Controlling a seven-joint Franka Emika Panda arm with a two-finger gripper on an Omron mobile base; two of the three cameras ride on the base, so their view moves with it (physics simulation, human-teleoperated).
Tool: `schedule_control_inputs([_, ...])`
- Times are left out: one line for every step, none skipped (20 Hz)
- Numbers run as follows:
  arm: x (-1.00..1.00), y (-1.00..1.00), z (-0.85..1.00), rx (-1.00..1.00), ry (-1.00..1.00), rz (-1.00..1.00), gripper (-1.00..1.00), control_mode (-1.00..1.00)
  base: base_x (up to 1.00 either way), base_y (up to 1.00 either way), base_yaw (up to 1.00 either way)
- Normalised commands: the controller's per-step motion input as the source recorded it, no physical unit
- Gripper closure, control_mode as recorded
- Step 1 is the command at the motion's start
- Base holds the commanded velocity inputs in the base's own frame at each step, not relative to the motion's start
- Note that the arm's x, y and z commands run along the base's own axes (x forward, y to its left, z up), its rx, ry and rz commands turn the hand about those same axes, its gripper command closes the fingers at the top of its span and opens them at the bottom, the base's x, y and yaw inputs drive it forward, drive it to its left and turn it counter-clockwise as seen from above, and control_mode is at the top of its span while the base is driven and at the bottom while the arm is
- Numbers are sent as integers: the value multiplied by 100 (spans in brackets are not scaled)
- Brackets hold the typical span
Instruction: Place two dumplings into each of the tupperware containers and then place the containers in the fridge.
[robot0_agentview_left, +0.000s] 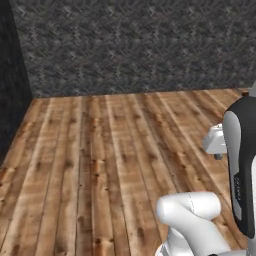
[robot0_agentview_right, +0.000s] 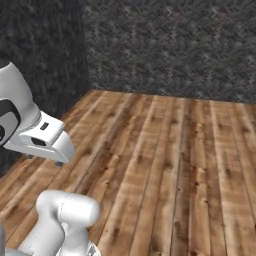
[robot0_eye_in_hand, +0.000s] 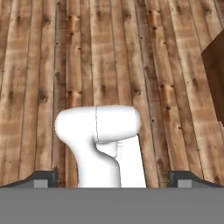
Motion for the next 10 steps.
schedule_control_inputs([0, 0, 0, 0, 0, 0, -100, 100, 100, 0, 0])
schedule_control_inputs([0, 0, 0, 0, 0, 0, -100, 100, 100, 0, 0])
schedule_control_inputs([0, 0, 0, 0, 0, 0, -100, 100, 100, 0, 0])
schedule_control_inputs([0, 0, 0, 0, 0, 0, -100, 100, 100, 0, 0])
schedule_control_inputs([0, 0, 0, 0, 0, 0, -100, 100, 100, 0, 0])
schedule_control_inputs([0, 0, 0, 0, 0, 0, -100, 100, 100, 0, 0])
schedule_control_inputs([0, 0, 0, 0, 0, 0, -100, 100, 100, 0, 0])
schedule_control_inputs([0, 0, 0, 0, 0, 0, -100, 100, 100, 0, 0])
schedule_control_inputs([0, 0, 0, 0, 0, 0, -100, 100, 100, 0, 0])
schedule_control_inputs([0, 0, 0, 0, 0, 0, -100, 100, 100, 0, 0])
